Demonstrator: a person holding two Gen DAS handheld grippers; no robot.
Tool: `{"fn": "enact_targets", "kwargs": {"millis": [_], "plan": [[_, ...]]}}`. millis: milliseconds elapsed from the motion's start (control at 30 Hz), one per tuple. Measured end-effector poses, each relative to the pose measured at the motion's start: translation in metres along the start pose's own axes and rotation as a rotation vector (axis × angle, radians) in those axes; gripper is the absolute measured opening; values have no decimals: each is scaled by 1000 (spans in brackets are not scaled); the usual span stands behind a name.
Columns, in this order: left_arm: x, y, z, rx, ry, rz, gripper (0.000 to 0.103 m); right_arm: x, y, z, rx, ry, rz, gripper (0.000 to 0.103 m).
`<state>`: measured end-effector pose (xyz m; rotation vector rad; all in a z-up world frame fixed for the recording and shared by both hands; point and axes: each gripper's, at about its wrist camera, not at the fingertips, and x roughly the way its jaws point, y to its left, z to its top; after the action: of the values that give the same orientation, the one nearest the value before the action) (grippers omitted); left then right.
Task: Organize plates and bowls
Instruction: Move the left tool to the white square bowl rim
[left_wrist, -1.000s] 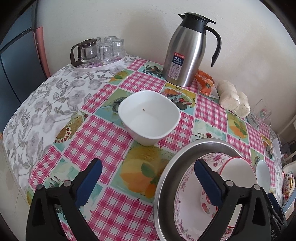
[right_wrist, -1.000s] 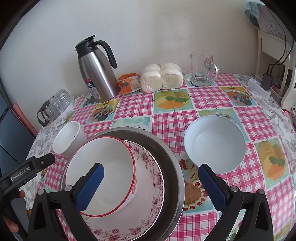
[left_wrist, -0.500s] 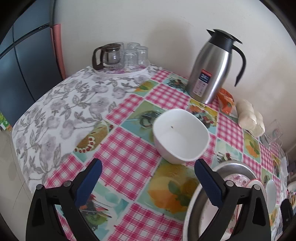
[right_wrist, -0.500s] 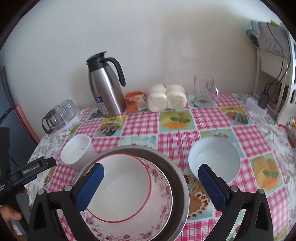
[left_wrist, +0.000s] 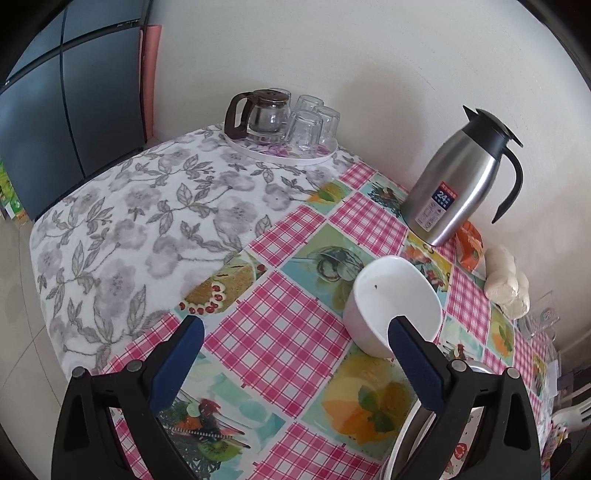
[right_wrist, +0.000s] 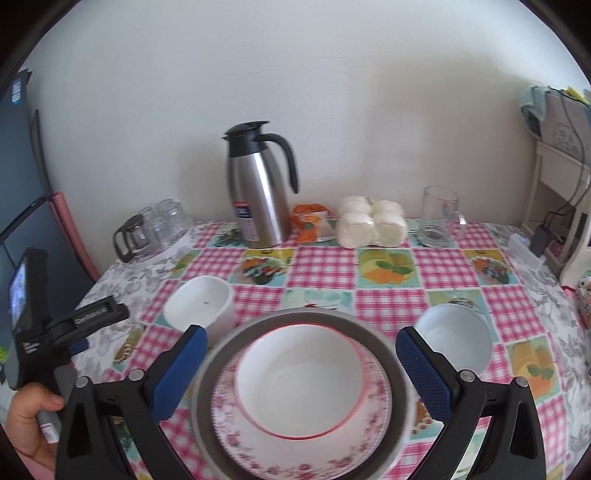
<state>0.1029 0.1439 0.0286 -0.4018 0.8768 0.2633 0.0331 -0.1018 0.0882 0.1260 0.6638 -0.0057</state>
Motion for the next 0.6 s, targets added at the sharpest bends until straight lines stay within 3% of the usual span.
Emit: {"fn": "enact_targets", "kwargs": {"millis": [267, 600], "plan": [[3, 22, 10, -60, -8, 2, 100, 19, 42, 0, -20, 53, 79, 103], [16, 37, 22, -104, -9, -50, 100, 61, 71, 10, -65, 130, 57, 103]]}}
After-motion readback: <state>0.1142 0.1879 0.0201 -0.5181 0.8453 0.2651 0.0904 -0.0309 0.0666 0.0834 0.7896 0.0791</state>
